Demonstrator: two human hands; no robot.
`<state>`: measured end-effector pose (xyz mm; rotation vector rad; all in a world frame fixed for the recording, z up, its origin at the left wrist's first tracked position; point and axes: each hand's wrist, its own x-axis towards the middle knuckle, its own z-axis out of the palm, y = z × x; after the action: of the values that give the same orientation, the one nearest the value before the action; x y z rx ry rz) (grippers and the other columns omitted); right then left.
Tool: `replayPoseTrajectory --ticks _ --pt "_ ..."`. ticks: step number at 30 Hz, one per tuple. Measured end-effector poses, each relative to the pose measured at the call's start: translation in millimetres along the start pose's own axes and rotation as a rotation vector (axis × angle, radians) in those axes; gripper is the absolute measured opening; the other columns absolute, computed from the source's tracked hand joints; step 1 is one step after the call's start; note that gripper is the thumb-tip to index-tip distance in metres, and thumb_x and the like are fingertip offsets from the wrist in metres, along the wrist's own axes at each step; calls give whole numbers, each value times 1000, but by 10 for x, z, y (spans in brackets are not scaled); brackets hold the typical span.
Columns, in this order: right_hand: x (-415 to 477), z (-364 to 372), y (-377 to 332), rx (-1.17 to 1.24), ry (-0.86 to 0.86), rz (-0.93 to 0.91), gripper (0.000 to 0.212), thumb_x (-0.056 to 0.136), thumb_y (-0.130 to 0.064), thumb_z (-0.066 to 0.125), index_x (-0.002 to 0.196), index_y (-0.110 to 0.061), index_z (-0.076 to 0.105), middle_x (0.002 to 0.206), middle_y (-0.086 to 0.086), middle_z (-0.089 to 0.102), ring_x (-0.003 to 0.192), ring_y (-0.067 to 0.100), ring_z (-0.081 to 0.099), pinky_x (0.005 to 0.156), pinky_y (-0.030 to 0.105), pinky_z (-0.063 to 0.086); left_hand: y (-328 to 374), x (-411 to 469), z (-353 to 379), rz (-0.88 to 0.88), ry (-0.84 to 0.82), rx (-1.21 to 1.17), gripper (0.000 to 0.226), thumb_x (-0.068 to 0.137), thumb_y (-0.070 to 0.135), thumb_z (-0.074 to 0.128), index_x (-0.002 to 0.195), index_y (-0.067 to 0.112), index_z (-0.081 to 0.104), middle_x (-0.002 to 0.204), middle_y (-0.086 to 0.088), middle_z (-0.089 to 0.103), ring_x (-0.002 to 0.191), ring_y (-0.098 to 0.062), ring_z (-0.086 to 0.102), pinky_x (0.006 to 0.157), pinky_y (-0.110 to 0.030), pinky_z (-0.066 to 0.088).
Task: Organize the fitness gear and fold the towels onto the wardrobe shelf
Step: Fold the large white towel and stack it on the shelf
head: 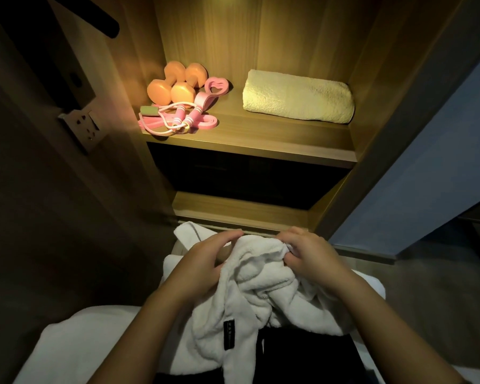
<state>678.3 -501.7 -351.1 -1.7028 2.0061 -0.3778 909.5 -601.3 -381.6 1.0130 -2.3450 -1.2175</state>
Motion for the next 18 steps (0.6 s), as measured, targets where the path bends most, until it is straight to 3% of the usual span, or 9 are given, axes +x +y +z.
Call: replayPoseTrajectory --ticks 4,8,12,14,16,18 --pt "-60 8 49 31 31 19 18 96 -24 53 105 -33 67 113 -13 58 100 15 56 84 38 50 -34 38 -35 -9 -35 21 54 91 24 67 135 48 47 127 31 55 122 9 48 101 -26 46" --pt "-142 10 142 65 43 11 18 98 -21 55 101 -32 68 111 -17 56 96 11 56 82 35 49 -157 29 -57 40 64 299 42 92 23 65 129 41 56 126 33 49 127 3 38 109 -24 23" --pt "-161 40 208 83 58 16 18 97 -21 56 99 -33 69 108 -17 56 95 11 56 81 37 49 -302 133 -99 -82 236 388 27 94 25 61 119 35 64 129 21 56 131 -2 40 120 -39 8" --pt "-154 59 239 97 70 23 19 96 -20 56 97 -35 68 107 -17 56 94 11 57 81 38 49 -396 198 -190 -181 296 377 24 94 26 60 117 33 64 126 17 56 124 -6 45 115 -38 23" --pt "-138 73 272 112 84 35 21 96 -18 56 99 -35 69 107 -18 58 95 12 57 81 39 50 -448 253 -309 -320 310 194 16 93 24 61 108 29 66 117 9 61 106 -9 54 90 -28 45" --pt "-104 97 301 112 88 55 24 95 -17 56 103 -35 69 107 -16 59 96 14 58 82 39 50 -437 295 -388 -418 341 -62 3 92 25 63 93 25 66 99 4 64 91 -16 59 70 -28 51"
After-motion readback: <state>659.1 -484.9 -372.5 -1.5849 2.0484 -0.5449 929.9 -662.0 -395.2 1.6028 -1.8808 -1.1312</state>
